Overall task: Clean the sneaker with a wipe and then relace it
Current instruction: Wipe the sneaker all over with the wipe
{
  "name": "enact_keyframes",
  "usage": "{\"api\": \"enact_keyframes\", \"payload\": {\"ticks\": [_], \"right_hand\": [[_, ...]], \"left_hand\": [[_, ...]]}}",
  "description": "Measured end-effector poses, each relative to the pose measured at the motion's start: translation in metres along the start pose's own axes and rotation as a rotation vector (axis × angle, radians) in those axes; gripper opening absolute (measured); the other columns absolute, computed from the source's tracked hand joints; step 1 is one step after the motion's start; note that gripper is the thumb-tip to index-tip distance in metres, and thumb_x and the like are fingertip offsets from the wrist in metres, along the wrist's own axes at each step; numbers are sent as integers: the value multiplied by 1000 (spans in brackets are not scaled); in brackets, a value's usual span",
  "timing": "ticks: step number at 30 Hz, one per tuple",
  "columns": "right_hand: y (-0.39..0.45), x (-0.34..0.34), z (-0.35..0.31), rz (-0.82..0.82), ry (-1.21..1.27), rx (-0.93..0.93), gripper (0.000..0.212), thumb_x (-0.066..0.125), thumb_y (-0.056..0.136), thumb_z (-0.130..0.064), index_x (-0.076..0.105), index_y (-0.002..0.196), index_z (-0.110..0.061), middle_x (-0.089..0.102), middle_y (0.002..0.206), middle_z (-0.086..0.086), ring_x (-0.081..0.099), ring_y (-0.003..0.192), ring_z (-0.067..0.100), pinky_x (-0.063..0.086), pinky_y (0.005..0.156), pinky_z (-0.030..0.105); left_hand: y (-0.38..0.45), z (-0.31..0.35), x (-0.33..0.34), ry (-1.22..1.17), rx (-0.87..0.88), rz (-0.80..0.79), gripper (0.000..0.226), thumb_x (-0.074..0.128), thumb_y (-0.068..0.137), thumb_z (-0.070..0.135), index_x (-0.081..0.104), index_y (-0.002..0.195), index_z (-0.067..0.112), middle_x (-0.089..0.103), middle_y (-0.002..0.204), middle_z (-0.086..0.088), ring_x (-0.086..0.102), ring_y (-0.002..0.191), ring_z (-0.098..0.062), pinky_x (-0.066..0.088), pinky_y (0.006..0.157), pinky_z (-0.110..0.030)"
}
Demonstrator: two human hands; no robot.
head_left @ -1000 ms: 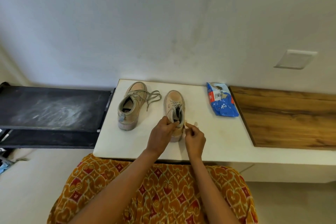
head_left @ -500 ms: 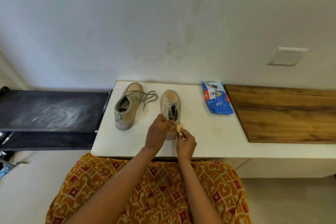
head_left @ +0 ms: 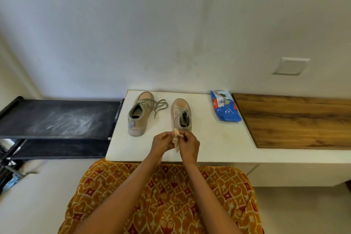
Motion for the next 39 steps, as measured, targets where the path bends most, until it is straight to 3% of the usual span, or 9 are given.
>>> {"api": "enact_keyframes", "payload": {"ticks": [4, 8, 11, 14, 18, 23, 30, 34, 39], "right_hand": [[15, -2, -6, 1, -179, -56, 17, 58, 89, -11, 68, 103, -14, 63, 106, 4, 59, 97, 17, 47, 75, 21], [32, -9, -7, -15, -485, -39, 26, 60, 88, -22, 64, 114, -23, 48, 121, 4, 46, 112, 20, 49, 76, 30], [48, -19, 0, -47, -622, -93, 25, 59, 89, -31, 67, 112, -27, 60, 114, 1, 48, 105, 21, 49, 76, 31], [65, -29, 1, 27, -615, -112, 23, 59, 88, -29, 69, 109, -25, 68, 110, -1, 52, 102, 22, 46, 75, 32], [84, -36, 7, 77, -595, -110, 24, 57, 89, -27, 70, 108, -21, 70, 107, 1, 55, 102, 23, 45, 76, 31], [94, -31, 18, 124, -598, -199, 23, 58, 89, -27, 70, 108, -22, 71, 106, 2, 57, 100, 24, 43, 77, 31], [107, -23, 22, 144, -595, -234, 21, 61, 87, -27, 72, 104, -20, 72, 101, 3, 60, 95, 25, 45, 77, 32], [103, -16, 27, 206, -532, -258, 18, 67, 82, -20, 73, 99, -20, 73, 97, 3, 62, 92, 27, 48, 75, 35], [107, -11, 25, 211, -510, -193, 20, 65, 83, -19, 73, 101, -22, 72, 100, 2, 59, 95, 27, 43, 76, 34]], "left_hand": [[12, 10, 3, -59, -64, -5, 13, 65, 86, 13, 64, 94, 4, 69, 89, -16, 68, 78, -23, 57, 65, -28], [41, 10, -7, -30, -40, 368, 12, 69, 84, 15, 62, 87, 5, 67, 88, -17, 67, 79, -26, 58, 63, -32], [69, 5, -16, 85, -27, 483, 18, 71, 82, 19, 58, 75, 9, 66, 85, -17, 63, 77, -28, 57, 73, -42], [96, 4, -15, 179, -22, 475, 22, 72, 80, 27, 58, 73, 12, 67, 80, -12, 64, 80, -30, 55, 79, -47], [130, 17, -1, 243, 44, 525, 20, 72, 78, 24, 57, 77, 12, 66, 82, -8, 64, 87, -30, 52, 83, -41], [178, 47, 21, 451, 203, 519, 25, 61, 85, 8, 65, 110, 7, 67, 109, -10, 62, 99, -24, 42, 80, -23], [205, 50, 30, 826, 285, 426, 24, 55, 89, 15, 72, 103, 6, 71, 101, -16, 65, 93, -30, 48, 80, -31], [184, 23, 23, 753, 441, 438, 16, 57, 84, 6, 72, 79, 1, 68, 74, -15, 61, 69, -28, 49, 66, -35], [132, -17, 36, 622, 456, 338, 11, 65, 84, 11, 76, 88, 8, 74, 83, -7, 67, 73, -16, 46, 68, -21]]}}
Point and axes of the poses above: each hand's wrist, its own y-axis towards the middle knuckle, its own x-axis out of the palm, z = x × y, the point moved 1 cm from there along y, towards the middle knuckle
